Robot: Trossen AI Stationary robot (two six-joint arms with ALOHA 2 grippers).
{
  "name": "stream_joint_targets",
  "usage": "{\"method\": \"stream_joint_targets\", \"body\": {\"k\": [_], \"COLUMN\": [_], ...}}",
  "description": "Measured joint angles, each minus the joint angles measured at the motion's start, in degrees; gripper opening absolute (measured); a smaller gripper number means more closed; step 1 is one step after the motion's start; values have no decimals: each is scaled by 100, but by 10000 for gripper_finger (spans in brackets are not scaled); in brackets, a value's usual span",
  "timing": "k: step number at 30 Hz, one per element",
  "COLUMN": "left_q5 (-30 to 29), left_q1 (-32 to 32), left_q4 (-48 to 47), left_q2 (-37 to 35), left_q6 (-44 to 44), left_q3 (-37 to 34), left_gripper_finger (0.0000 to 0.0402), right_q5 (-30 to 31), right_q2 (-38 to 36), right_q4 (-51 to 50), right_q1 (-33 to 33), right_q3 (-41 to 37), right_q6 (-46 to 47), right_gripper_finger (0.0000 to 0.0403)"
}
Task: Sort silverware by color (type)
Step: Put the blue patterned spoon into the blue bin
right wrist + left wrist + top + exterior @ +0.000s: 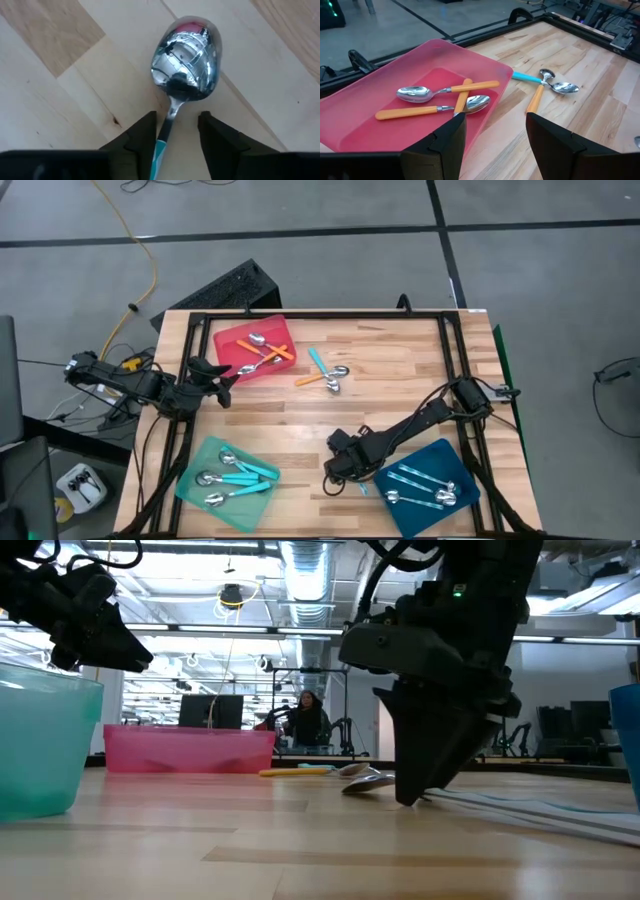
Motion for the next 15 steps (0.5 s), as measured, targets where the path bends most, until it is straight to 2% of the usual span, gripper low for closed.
{"method": "stream_joint_targets", "body": {"k": [6,15], "left_q5": [0,0], "left_q1": [0,2], "left_q4": [0,0], "left_q2": [0,0], "left_q6": [0,0], "left_q3": [0,0], "left_gripper_finger": [190,190], "right_q5": [6,41], "right_q2": [8,16], "right_q4": [13,233], "right_q1": [-1,-1], "right_q3": [-2,-11], "right_q6": [4,-82], "right_gripper_finger": [106,54]}}
